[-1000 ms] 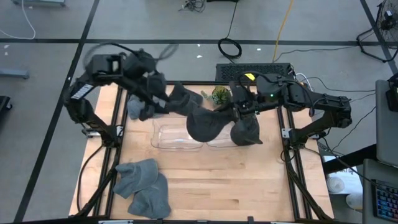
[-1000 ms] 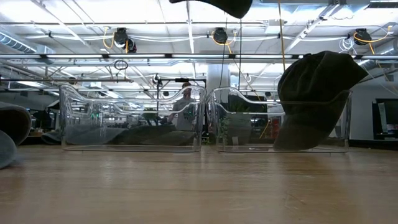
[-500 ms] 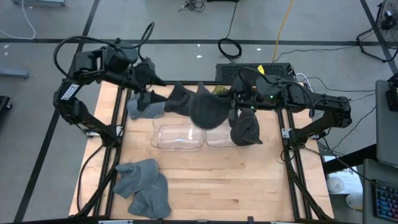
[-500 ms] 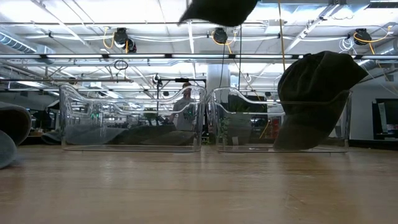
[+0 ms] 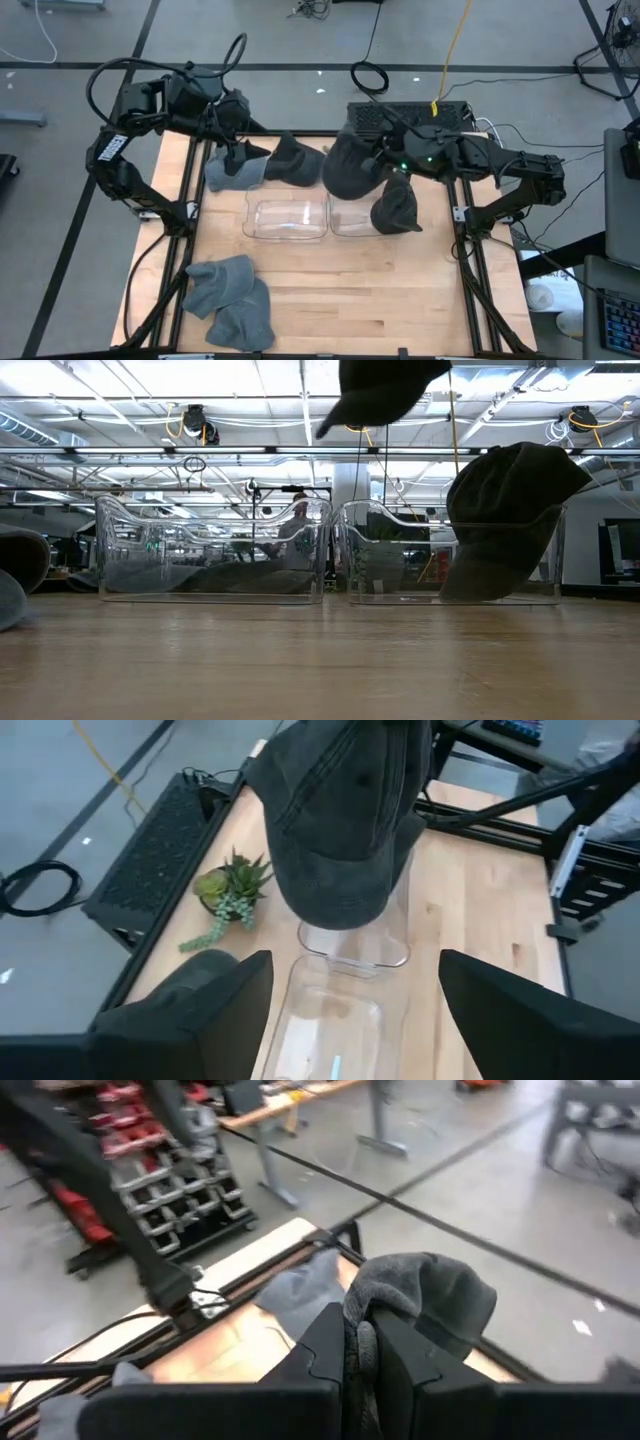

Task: Pick & Place hat
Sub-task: Put the right black cap into the right transparent bin

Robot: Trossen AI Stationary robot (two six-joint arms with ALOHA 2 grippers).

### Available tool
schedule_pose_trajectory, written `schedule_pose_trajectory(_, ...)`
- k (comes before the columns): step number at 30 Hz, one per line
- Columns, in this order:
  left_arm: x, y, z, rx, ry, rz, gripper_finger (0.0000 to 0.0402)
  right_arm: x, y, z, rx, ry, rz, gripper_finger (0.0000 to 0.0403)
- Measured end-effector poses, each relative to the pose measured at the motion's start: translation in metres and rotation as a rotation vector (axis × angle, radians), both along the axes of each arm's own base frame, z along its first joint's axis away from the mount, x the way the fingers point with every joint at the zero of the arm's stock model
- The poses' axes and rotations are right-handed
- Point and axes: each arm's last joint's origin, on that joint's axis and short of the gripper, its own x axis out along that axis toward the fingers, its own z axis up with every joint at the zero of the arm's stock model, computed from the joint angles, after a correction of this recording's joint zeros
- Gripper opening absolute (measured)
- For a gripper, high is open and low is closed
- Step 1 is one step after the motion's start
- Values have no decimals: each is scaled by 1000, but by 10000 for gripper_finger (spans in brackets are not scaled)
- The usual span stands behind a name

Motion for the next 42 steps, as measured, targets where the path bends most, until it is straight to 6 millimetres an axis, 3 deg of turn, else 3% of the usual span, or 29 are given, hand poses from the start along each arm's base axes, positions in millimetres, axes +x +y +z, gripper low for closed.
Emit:
schedule_pose_trajectory(14,-1,5,0,100,24,121,287,-4,-1,-22,249,41,-220,14)
schedule_pose_trajectory(28,-1,5,0,151,37,86,280,7,23,-53,341,46,-460,14)
schedule_pose_trajectory(34,-1,4,-1,178,55,62,284,18,27,-77,386,88,-541,14)
schedule_pose_trajectory(42,-2,4,-1,186,60,55,276,18,30,-125,429,113,-624,14)
